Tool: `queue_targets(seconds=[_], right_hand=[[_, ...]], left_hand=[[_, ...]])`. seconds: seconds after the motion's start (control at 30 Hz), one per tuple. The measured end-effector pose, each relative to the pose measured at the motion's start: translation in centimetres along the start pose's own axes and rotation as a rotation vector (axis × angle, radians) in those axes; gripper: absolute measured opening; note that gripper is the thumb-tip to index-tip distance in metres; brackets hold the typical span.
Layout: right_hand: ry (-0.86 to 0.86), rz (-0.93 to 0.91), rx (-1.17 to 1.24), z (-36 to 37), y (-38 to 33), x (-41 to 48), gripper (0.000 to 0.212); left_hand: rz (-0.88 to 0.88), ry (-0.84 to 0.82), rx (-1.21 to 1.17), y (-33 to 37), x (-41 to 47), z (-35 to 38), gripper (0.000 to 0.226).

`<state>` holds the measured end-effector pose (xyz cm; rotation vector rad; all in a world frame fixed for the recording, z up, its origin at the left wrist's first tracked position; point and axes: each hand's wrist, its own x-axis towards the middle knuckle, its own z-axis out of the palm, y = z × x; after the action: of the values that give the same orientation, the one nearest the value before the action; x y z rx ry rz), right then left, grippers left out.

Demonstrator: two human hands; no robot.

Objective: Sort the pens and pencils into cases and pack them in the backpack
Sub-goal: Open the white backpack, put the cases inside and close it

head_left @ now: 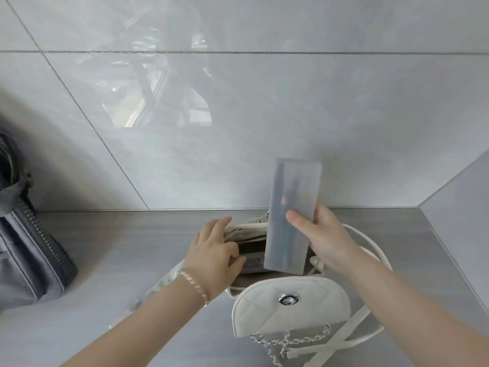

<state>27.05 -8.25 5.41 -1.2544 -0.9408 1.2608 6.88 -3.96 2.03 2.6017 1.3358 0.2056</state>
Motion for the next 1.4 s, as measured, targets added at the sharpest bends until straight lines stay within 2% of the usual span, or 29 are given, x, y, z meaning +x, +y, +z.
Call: queue_targets(seconds=[0.03, 0.07, 0.13, 0.2, 0.23, 0.37, 0.43, 0.5, 0.6, 0.73, 0.77, 0.87, 0.93, 1.03, 1.13, 1.23, 1.3, 1.33, 1.37, 1.4], right_hand=[[0.026, -0.027, 0.003, 0.1, 0.2, 0.1, 0.028], [0.043, -0.051, -0.020, 0.4, 0.4, 0.2, 0.024], [0.064, -0.076, -0.100, 1.1, 0.9, 0.4, 0.030], [0.004, -0.083, -0.253, 1.7, 1.6, 0.4, 0.037], [-0.051, -0.083, -0.386, 1.8, 1.7, 0.3, 0.038], [-0.334, -0.204, -1.285, 1.2, 3.4, 0.6, 0.035], [-0.360, -0.189, -1.619, 1.8, 4.2, 0.9, 0.036], [-0.316, -0.145, -1.819, 3.1, 5.3, 1.2, 0.040], [-0.216, -0.178, -1.848, 3.8, 6.8, 1.5, 0.047], [-0.226, -0.325, -1.961, 4.8, 6.7, 0.7, 0.013], [-0.227, -0.331, -1.963, 5.0, 6.8, 0.4, 0.010], [-0.299, -0.250, -1.911, 5.3, 7.6, 0.4, 0.028], [-0.329, -0.199, -1.905, 5.1, 7.3, 1.1, 0.023], [-0.446, -0.109, -1.845, 5.4, 7.0, 2.2, 0.036], [-0.496, 0.005, -1.847, 6.7, 7.0, 2.8, 0.036], [-0.489, 0.062, -1.692, 6.1, 7.2, 3.0, 0.041], [-0.460, 0.113, -1.441, 4.7, 6.5, 2.7, 0.045], [-0.431, 0.158, -1.313, 3.9, 5.7, 2.3, 0.044], [-0.387, 0.172, -1.217, 3.3, 5.0, 1.9, 0.042], [-0.327, 0.159, -1.152, 2.8, 4.3, 1.4, 0.041]], left_hand=[[-0.060, -0.100, 0.045, 0.1, -0.1, -0.1, 0.021], [-0.132, -0.187, 0.027, -0.1, -0.1, 0.0, 0.026], [-0.246, -0.277, -0.092, -0.5, 0.3, 0.2, 0.053], [-0.277, -0.294, -0.289, -0.5, 0.7, 0.5, 0.072], [-0.273, -0.305, -0.368, -0.5, 0.8, 0.5, 0.076], [-0.233, -0.288, -0.485, -0.8, 0.5, 0.6, 0.074], [-0.190, -0.289, -0.514, -0.8, 0.2, 0.8, 0.074], [-0.185, -0.276, -0.541, -0.6, -0.2, 1.0, 0.076], [-0.191, -0.253, -0.546, -0.2, -0.7, 1.2, 0.080], [-0.195, -0.226, -0.557, -0.7, -0.7, 1.5, 0.079], [-0.195, -0.229, -0.556, -0.7, -0.7, 1.5, 0.079], [-0.216, -0.217, -0.564, -0.4, -0.7, 2.0, 0.079], [-0.229, -0.198, -0.561, -0.2, -0.6, 2.1, 0.079], [-0.221, -0.182, -0.557, 0.4, -0.5, 2.1, 0.079], [-0.209, -0.158, -0.562, 0.9, -0.4, 1.8, 0.079], [-0.205, -0.166, -0.751, -0.7, 0.2, 1.7, 0.065], [-0.280, -0.126, -1.051, -2.5, 0.1, 1.0, 0.033], [-0.326, -0.062, -1.102, -3.6, -0.2, 1.0, 0.021], [-0.360, -0.022, -1.045, -4.8, -0.7, 1.3, 0.015], [-0.375, -0.058, -0.829, -5.9, -1.4, 1.7, 0.015]])
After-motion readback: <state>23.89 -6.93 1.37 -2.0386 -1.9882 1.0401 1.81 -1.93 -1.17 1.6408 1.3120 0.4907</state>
